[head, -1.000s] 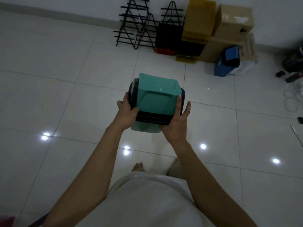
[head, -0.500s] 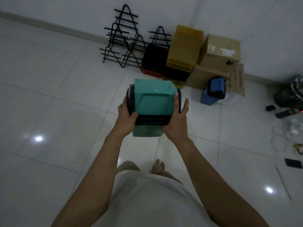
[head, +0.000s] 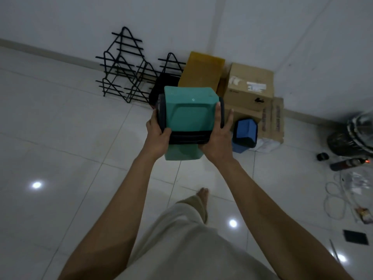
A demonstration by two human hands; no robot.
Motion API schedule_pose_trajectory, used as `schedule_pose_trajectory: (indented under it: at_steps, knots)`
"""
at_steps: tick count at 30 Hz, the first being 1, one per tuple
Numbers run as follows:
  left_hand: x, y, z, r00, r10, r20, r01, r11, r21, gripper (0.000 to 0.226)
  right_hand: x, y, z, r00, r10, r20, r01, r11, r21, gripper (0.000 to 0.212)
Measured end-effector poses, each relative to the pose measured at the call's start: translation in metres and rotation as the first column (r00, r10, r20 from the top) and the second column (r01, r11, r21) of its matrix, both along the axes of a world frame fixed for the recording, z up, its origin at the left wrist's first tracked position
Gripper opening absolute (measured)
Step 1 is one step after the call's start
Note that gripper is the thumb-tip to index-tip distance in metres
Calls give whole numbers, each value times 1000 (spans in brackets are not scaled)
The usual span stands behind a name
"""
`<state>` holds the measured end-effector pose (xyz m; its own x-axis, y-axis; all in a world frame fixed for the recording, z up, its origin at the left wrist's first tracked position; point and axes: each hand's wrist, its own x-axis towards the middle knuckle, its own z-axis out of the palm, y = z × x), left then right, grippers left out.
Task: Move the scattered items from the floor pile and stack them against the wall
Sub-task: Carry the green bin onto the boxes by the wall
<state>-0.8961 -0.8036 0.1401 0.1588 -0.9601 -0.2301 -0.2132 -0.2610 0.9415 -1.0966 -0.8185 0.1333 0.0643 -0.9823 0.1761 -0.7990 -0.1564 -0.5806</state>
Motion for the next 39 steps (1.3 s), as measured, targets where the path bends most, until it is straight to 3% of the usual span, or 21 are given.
schedule_pose_trajectory:
  at_steps: [6, 9, 15, 17, 23, 30, 33, 39]
  knots:
    - [-82, -96, -30, 1000, 27, -6, -27, 999, 27, 72, -89, -91, -8, 1000, 13, 16, -14, 999, 53, 123]
    - [-137, -130, -16, 1000, 13, 2, -13, 999, 35, 73, -140, -131, -12, 1000, 5, 24, -7, 997, 79, 129]
    - [-227, -193, -23, 999, 33, 2, -33, 999, 8, 75, -228, -195, -12, 1000, 20, -13, -18, 994, 107, 123]
    - [-251, -219, -53, 998, 59, 18, -60, 998, 34, 76, -262, -218, -16, 998, 64, 5, -64, 992, 112, 122]
    - [-393, -260, -31, 981, 194, 27, -195, 980, 27, 75, -380, -296, -38, 977, 204, 58, -207, 976, 62, 121]
    - [-511, -307, -89, 957, 285, 56, -285, 958, -1, 77, -510, -357, -69, 947, 307, 89, -312, 949, 48, 123]
    - [-557, -319, -80, 958, 279, 64, -278, 960, -30, 74, -543, -376, -89, 946, 306, 102, -314, 947, 69, 125]
    - [-601, -345, -137, 962, 271, 32, -265, 957, -115, 66, -585, -406, -164, 942, 286, 176, -296, 954, 38, 122]
